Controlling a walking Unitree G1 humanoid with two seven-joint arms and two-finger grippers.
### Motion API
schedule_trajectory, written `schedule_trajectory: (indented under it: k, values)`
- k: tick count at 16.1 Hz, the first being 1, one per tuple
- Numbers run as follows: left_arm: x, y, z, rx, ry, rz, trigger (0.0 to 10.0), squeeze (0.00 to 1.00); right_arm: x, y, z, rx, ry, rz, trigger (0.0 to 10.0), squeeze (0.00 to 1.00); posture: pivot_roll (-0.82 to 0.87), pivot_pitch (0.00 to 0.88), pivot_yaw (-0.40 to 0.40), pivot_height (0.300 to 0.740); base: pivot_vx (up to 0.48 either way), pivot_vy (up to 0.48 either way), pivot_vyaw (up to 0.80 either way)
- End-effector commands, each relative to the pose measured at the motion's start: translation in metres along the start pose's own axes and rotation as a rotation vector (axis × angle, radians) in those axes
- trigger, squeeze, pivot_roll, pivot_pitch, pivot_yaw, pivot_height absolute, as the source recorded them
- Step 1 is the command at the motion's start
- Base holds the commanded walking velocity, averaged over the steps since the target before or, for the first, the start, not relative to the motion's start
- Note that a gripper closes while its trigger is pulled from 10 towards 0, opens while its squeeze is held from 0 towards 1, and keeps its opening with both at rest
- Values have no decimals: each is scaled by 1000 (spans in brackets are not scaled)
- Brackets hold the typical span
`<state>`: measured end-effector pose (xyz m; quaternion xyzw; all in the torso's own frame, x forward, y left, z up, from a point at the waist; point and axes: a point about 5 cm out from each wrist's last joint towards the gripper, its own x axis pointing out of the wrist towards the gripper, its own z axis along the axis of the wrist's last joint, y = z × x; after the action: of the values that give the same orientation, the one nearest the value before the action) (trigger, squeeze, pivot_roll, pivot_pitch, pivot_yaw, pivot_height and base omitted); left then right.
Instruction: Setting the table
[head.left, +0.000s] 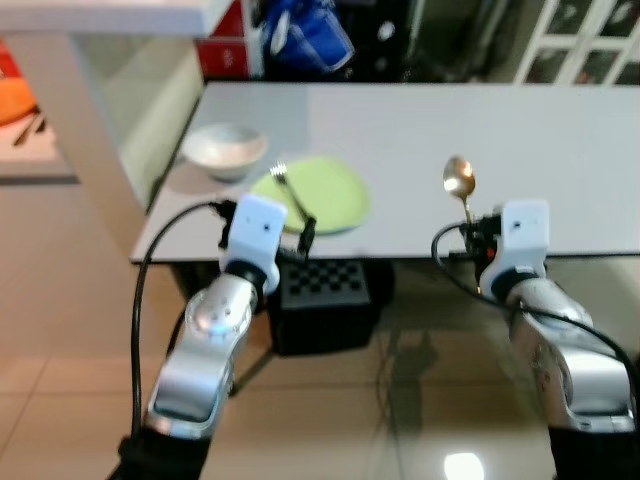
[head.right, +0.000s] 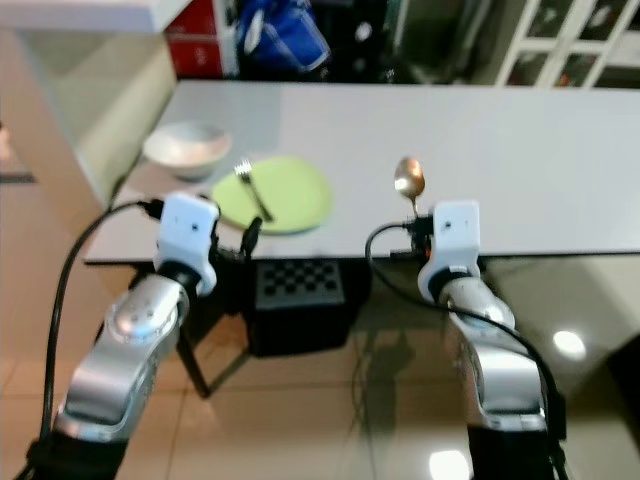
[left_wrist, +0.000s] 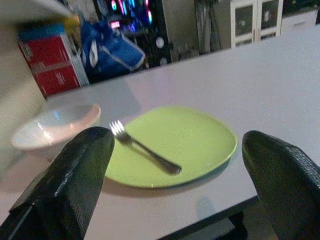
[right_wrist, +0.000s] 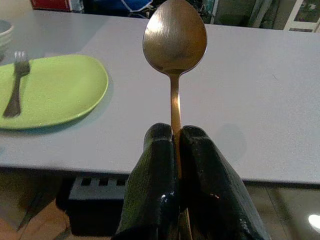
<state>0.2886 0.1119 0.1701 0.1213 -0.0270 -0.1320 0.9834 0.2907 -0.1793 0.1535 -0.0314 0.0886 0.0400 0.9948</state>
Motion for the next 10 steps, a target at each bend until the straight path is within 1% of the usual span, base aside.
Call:
schedule_trajectory:
  k: [1, 3, 6, 10]
  values:
    - [0, 5, 6, 18, -30, 8, 10000, 0, 0, 4, 4, 22, -10, -1, 10000, 0, -28, 0, -6, 740, 0, 0, 0]
    - [0, 8, 8, 16, -44, 4, 10000, 0, 1, 4, 3, 44, -10, -8, 10000, 0, -27, 0, -4, 740, 240, 0, 0]
    - [1, 10, 8, 15, -49, 7, 10000, 0, 2, 10, 2, 62, -5, 10, 10000, 0, -19, 0, -4, 740, 310, 0, 0]
    - [1, 13, 9, 12, -54, 10, 10000, 0, 5, 16, 2, 58, -3, 26, 10000, 0, -11, 0, -6, 740, 348, 0, 0]
